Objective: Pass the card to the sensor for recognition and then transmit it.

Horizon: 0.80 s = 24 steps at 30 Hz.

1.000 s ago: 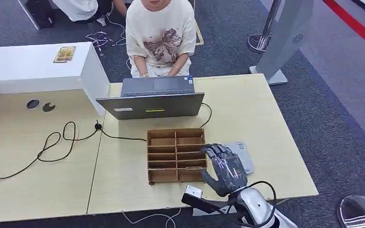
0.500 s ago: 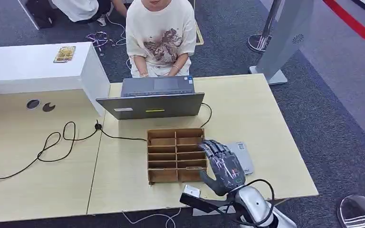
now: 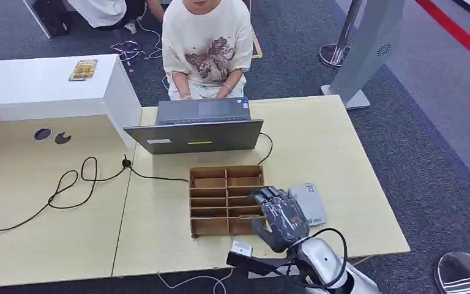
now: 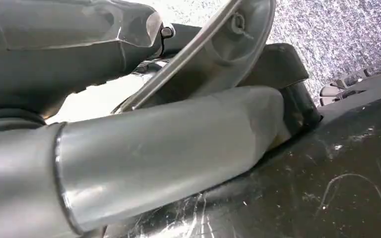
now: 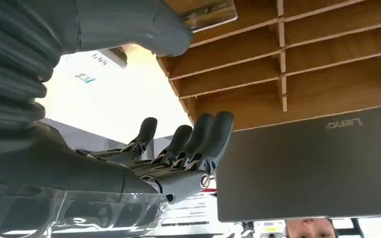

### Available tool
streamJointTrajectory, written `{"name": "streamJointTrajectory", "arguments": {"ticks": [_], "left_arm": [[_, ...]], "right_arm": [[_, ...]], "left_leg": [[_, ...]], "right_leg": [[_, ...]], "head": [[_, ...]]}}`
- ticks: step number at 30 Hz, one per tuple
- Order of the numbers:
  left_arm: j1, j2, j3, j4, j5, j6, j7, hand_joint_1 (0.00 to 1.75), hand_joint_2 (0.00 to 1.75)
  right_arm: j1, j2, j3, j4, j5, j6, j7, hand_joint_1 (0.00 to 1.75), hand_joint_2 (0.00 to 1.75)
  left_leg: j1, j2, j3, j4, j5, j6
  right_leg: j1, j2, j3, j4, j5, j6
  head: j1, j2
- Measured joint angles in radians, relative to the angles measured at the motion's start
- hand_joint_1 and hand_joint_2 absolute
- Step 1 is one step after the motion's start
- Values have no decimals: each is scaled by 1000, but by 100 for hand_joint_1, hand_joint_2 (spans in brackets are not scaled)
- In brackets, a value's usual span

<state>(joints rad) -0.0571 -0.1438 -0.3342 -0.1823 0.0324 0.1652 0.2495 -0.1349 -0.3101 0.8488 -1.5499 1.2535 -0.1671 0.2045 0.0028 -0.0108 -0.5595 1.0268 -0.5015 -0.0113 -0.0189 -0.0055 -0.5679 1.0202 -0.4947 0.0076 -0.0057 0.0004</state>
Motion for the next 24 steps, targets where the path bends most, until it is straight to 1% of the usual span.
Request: {"name": "streamJointTrajectory", "arguments": {"ticks": [3, 4, 8, 15, 17, 20, 21, 22, 24], "left_arm": [[0, 0, 0, 0, 0, 0, 0, 0, 0], [0, 0, 0, 0, 0, 0, 0, 0, 0], [0, 0, 0, 0, 0, 0, 0, 0, 0], [0, 0, 0, 0, 0, 0, 0, 0, 0], [0, 0, 0, 0, 0, 0, 0, 0, 0], [0, 0, 0, 0, 0, 0, 0, 0, 0], [0, 0, 0, 0, 0, 0, 0, 0, 0], [0, 0, 0, 0, 0, 0, 0, 0, 0], [0, 0, 0, 0, 0, 0, 0, 0, 0]], "right_arm": [[-8, 0, 8, 7, -5, 1, -4, 77, 175], [-10, 0, 12, 10, -6, 1, -4, 84, 175], [-15, 0, 22, 16, -9, 1, -5, 82, 175], [-21, 0, 27, 23, -18, 10, -8, 84, 175], [-23, 0, 29, 25, -18, 11, -8, 79, 175], [-23, 0, 33, 28, -20, 13, -8, 77, 175], [-24, 0, 35, 29, -21, 13, -8, 87, 175], [-25, 0, 37, 30, -22, 13, -8, 87, 175], [-29, 0, 42, 33, -26, 15, -8, 80, 175]], "left_leg": [[0, 0, 0, 0, 0, 0], [0, 0, 0, 0, 0, 0], [0, 0, 0, 0, 0, 0], [0, 0, 0, 0, 0, 0], [0, 0, 0, 0, 0, 0], [0, 0, 0, 0, 0, 0], [0, 0, 0, 0, 0, 0], [0, 0, 0, 0, 0, 0], [0, 0, 0, 0, 0, 0]], "right_leg": [[0, 0, 0, 0, 0, 0], [0, 0, 0, 0, 0, 0], [0, 0, 0, 0, 0, 0], [0, 0, 0, 0, 0, 0], [0, 0, 0, 0, 0, 0], [0, 0, 0, 0, 0, 0], [0, 0, 0, 0, 0, 0], [0, 0, 0, 0, 0, 0], [0, 0, 0, 0, 0, 0]], "head": [[0, 0], [0, 0], [0, 0], [0, 0], [0, 0], [0, 0], [0, 0], [0, 0], [0, 0]]}}
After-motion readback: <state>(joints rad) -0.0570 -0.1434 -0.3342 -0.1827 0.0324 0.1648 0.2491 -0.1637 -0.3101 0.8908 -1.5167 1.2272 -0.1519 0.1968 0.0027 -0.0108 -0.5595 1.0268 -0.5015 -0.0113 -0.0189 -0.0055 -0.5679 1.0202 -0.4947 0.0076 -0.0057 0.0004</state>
